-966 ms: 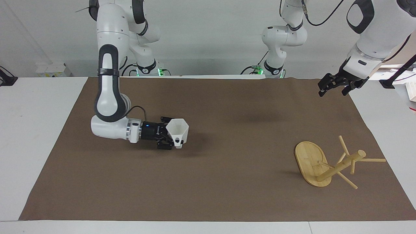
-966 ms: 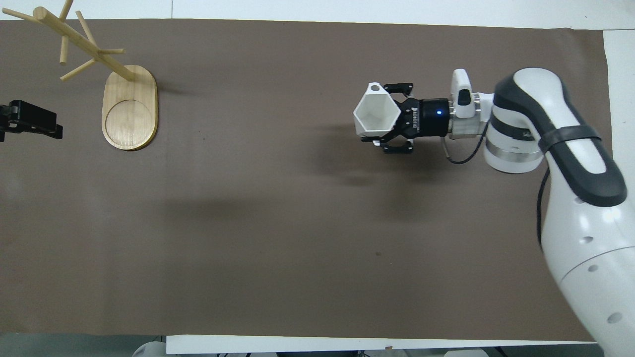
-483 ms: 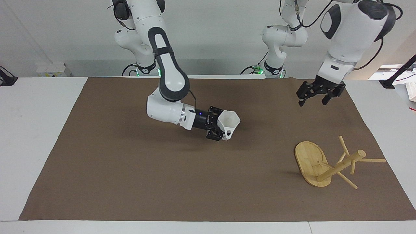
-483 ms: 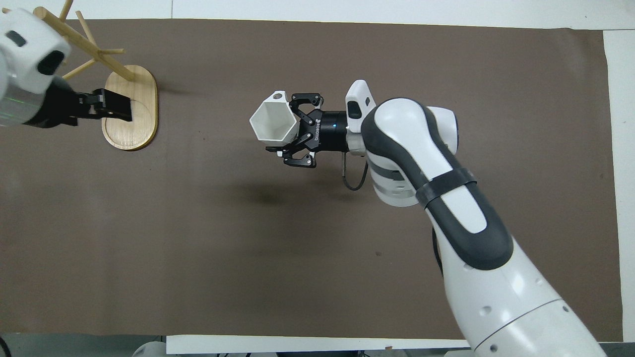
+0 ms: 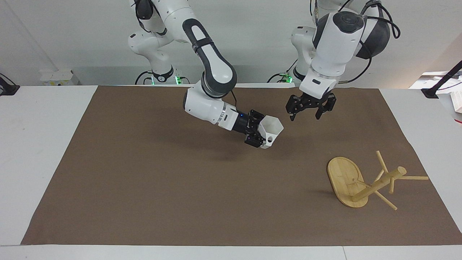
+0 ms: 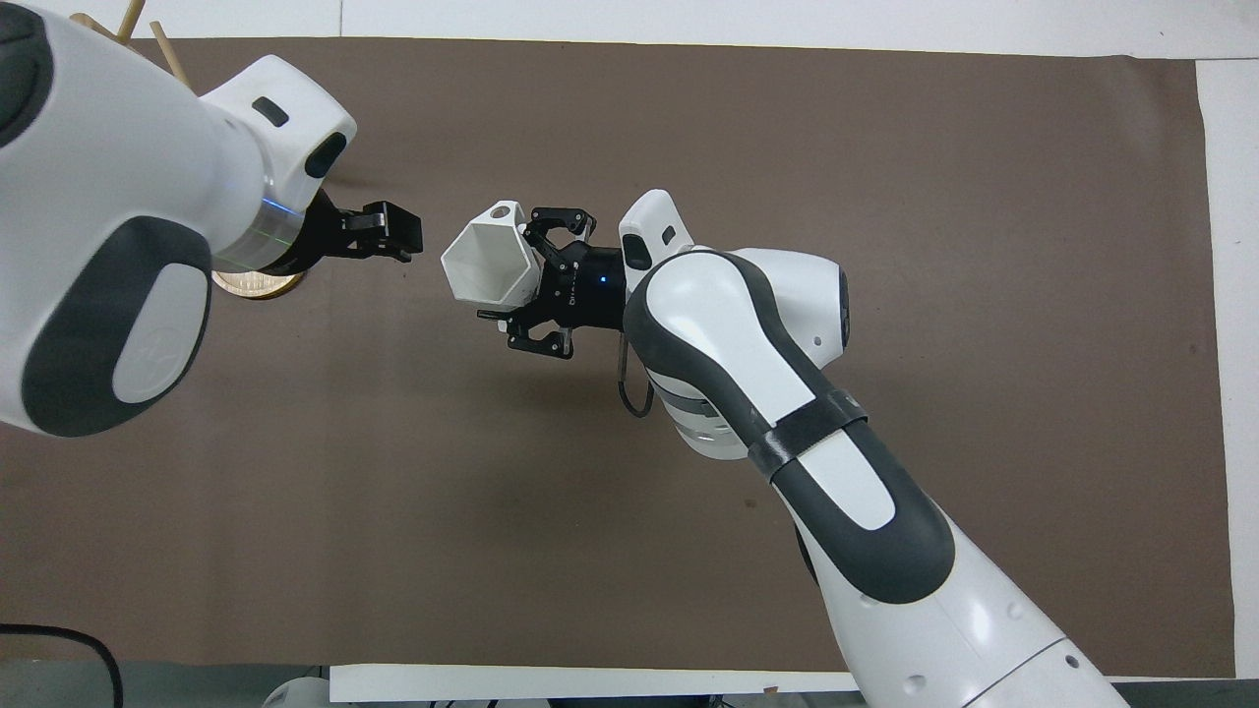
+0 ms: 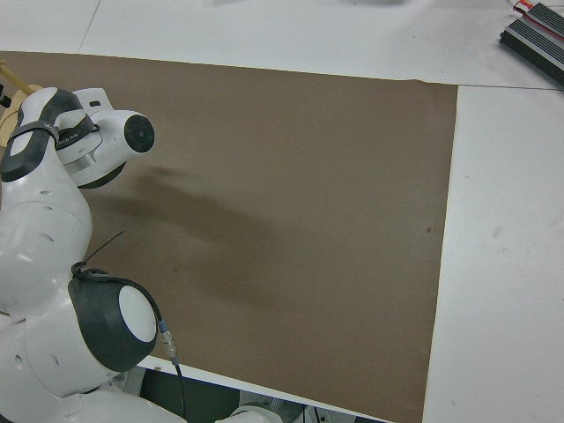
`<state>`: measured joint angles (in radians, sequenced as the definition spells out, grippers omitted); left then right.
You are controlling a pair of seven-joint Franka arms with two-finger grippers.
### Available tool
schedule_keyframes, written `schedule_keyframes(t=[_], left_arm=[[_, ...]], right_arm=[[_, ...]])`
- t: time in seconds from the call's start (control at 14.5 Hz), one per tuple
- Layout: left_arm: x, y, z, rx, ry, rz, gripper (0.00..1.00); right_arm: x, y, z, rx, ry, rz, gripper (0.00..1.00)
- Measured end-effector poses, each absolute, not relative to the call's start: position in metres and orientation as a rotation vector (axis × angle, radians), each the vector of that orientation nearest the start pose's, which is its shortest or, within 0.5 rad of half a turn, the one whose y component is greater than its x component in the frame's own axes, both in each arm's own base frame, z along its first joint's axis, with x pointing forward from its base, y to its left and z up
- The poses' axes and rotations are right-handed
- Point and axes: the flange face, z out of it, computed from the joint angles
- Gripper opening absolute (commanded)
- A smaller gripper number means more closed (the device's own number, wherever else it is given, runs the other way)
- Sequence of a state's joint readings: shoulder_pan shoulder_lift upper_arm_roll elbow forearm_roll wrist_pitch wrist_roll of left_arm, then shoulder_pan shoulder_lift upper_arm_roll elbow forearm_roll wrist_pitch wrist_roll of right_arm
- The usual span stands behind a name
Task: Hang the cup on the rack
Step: 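Grasp the cup with the left gripper from the right gripper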
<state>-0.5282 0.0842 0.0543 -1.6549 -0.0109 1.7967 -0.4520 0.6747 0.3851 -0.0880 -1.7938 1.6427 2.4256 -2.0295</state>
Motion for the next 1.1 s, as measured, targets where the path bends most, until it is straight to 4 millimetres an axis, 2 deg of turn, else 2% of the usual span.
schedule_keyframes(t=[0.21, 0.48, 0.69, 1.1], left_arm=[[0.532, -0.286, 0.541, -3.166, 0.028, -0.058, 1.00], [0.531, -0.291, 0.542, -3.172, 0.026, -0.059, 1.00], [0.527, -0.304, 0.536, -3.172, 0.023, -0.046, 1.00], [0.530, -0.317, 0.510, -3.265, -0.148, 0.048, 0.99]], right_arm=[[0.555, 0.378, 0.365, -1.689, -1.385, -1.090, 0.26], [0.554, 0.379, 0.365, -1.691, -1.381, -1.087, 0.26], [0.555, 0.378, 0.365, -1.697, -1.381, -1.090, 0.26], [0.555, 0.377, 0.364, -1.702, -1.381, -1.091, 0.26]])
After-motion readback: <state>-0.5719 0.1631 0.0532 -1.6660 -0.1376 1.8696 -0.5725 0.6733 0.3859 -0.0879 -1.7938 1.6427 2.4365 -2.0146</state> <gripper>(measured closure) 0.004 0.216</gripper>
